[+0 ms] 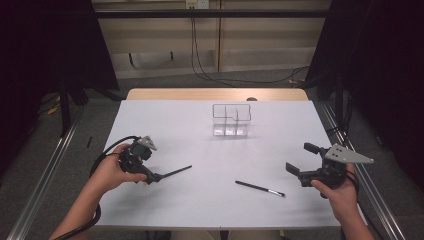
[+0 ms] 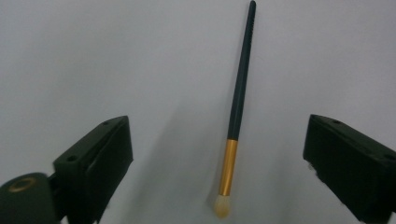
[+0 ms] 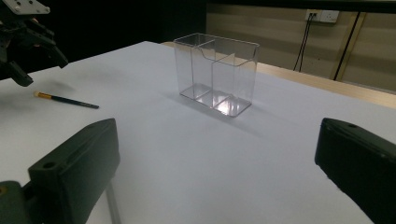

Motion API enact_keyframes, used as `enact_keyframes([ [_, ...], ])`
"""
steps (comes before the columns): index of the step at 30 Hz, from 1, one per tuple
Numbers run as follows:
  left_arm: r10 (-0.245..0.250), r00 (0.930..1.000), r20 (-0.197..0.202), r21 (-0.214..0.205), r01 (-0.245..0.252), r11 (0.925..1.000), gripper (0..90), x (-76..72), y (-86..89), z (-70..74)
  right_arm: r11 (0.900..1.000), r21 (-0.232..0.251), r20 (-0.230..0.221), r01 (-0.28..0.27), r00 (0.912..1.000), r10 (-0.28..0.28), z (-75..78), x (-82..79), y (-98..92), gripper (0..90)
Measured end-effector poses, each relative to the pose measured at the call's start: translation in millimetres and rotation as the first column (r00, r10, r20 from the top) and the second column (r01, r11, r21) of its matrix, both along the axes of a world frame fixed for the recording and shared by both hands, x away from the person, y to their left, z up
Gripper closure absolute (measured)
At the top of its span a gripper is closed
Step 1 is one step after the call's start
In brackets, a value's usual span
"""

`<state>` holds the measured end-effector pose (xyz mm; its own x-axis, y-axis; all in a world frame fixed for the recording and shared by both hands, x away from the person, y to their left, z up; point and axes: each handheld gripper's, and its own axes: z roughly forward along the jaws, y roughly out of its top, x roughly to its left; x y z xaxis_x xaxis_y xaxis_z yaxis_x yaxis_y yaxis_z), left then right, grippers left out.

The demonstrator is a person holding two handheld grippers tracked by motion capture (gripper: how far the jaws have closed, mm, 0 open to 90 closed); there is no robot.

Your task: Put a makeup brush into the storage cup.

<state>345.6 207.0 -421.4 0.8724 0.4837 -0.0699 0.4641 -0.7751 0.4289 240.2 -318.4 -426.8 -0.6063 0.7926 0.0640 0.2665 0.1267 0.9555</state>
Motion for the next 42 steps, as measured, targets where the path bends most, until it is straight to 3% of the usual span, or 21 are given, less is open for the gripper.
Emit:
enact_keyframes([
  [2,-0.002,1.0,-0.007,0.005,0.002,1.0,11.6,0.4,-0.7,-0.3,1.0,0.002,0.0,0.0,1.0,0.0,0.0,0.1,0.2,0.0],
  [5,-0.018,0.9991,-0.039,0.045,0.02,0.9988,16.5,2.0,-4.7,-0.7,1.0,0.0,0.002,-0.001,1.0,0.001,0.2,0.1,0.2,0.0],
  [11,-0.036,0.9981,-0.05,0.091,0.041,0.995,23.1,3.7,-9.3,-2.1,1.0,-0.003,0.001,0.002,1.0,-0.002,-0.1,0.5,-0.3,0.0],
  [14,-0.035,0.9972,-0.066,0.109,0.042,0.9932,30.7,5.1,-11.3,-3.5,1.0,0.0,0.0,0.001,1.0,-0.001,-0.1,0.4,-0.4,0.0],
  [15,-0.034,0.9964,-0.078,0.117,0.043,0.9922,30.7,5.2,-12.7,-4.5,1.0,-0.001,0.002,0.0,1.0,0.0,0.0,0.4,-0.3,0.0],
  [18,-0.02,0.9915,-0.129,0.152,0.04,0.9876,42.3,6.3,-17.1,-8.1,1.0,-0.004,0.002,0.0,1.0,0.0,0.0,0.6,0.5,0.0],
  [28,-0.04,0.9882,-0.148,0.185,0.068,0.9803,55.9,7.3,-21.8,-16.2,0.9999,-0.01,-0.003,-0.002,1.0,0.002,-0.4,0.8,0.7,0.0],
  [33,-0.058,0.9853,-0.161,0.214,0.093,0.9724,63.1,7.3,-24.3,-18.5,0.9999,-0.011,-0.002,-0.006,1.0,0.006,-0.4,0.8,1.1,0.0],
  [34,-0.065,0.9821,-0.177,0.217,0.103,0.9707,64.5,8.5,-24.9,-18.1,0.9999,-0.013,-0.002,-0.005,1.0,0.005,-0.4,0.8,1.2,0.0],
  [38,-0.057,0.9815,-0.183,0.23,0.099,0.9681,65.8,9.3,-27.2,-18.1,0.9999,-0.014,-0.002,-0.008,1.0,0.008,-0.7,1.1,1.5,0.0],
  [40,-0.063,0.9814,-0.181,0.245,0.107,0.9635,67.5,10.0,-28.5,-18.3,0.9998,-0.019,-0.002,-0.008,1.0,0.008,-1.0,1.5,1.6,0.0],
  [42,-0.069,0.9821,-0.175,0.266,0.115,0.9571,75.0,10.8,-30.5,-18.3,0.9997,-0.022,-0.001,-0.008,1.0,0.008,-1.3,2.0,1.6,0.0],
])
